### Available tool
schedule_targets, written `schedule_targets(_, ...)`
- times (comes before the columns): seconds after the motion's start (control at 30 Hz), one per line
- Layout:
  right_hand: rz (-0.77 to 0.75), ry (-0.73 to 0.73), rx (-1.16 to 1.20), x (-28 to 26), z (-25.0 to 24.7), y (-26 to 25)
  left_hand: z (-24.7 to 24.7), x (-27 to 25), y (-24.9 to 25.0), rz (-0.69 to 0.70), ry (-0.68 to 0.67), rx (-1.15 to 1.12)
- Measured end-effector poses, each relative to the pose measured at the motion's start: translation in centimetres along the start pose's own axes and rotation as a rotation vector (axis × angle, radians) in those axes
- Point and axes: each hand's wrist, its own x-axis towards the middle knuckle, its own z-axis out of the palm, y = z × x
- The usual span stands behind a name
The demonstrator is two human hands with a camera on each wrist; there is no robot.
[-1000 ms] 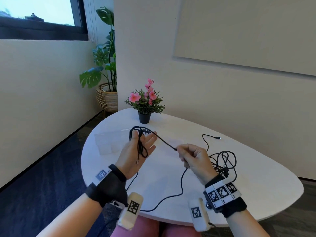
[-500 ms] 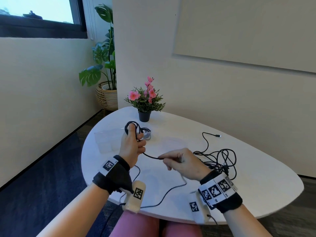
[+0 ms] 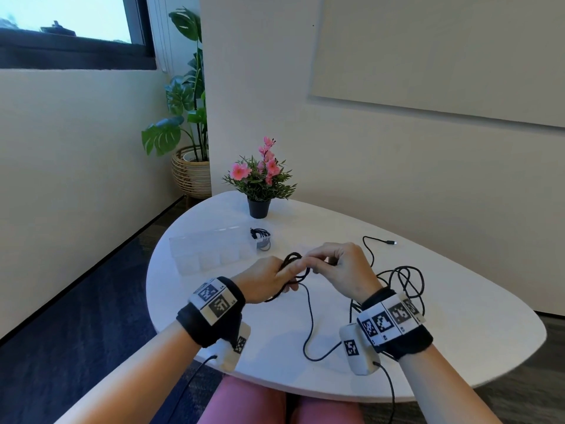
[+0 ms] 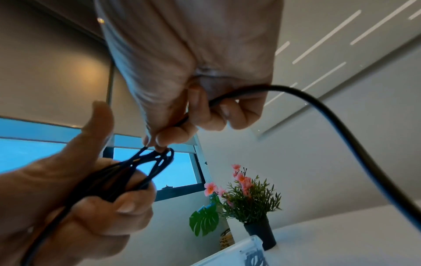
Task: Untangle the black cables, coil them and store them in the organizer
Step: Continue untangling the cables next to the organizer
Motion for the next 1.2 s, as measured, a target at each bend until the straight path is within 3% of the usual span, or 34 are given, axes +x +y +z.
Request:
schedule_targets(0.13, 0.074, 0.106, 0.225, 0.1, 0.5, 0.4, 0.2, -0.2, -0.6, 0.011, -0.135, -0.078)
schedule_targets(0.27, 0.079, 0.169, 0.324, 0.4, 0.7, 1.0, 0.8, -0.4, -1.4, 0.064, -0.087, -0.041)
schedule_targets(0.47, 0.054, 0.047, 0.435, 0.0, 0.6, 1.1, 1.6, -0.3, -1.4, 0.015, 0.101, -0.949)
schedule_targets(0.63, 0.178, -0.102, 0.45, -1.5, 3.4, 2.1, 1.7, -0.1, -0.6, 0.089, 0.197, -1.206)
schedule_targets(0.8, 0.362, -0.364, 0.326, -3.7, 5.7, 1.9, -0.1, 0.6, 0.1, 0.13, 0.456, -1.389)
schedule_targets(0.9, 0.295, -0.568, 0.069, -4.7, 5.6, 1.0, -1.6, 0.7, -0.5, 0.046, 0.559, -1.283)
schedule_targets(1.0, 0.132, -0.568, -0.057, -4.0, 3.8, 0.0, -2.7, 0.9, -1.8, -0.04, 0.624, -0.843)
schedule_targets(1.07, 0.058, -0.461, -0.014, -3.0, 2.1, -0.2, -2.3, 1.1, -2.7, -0.1, 0.57, -0.577)
schedule_targets(1.2, -0.057, -0.278, -0.083, -1.0, 0.3, -0.4, -0.3, 0.2, -2.2, -0.086, 0.289, -0.099)
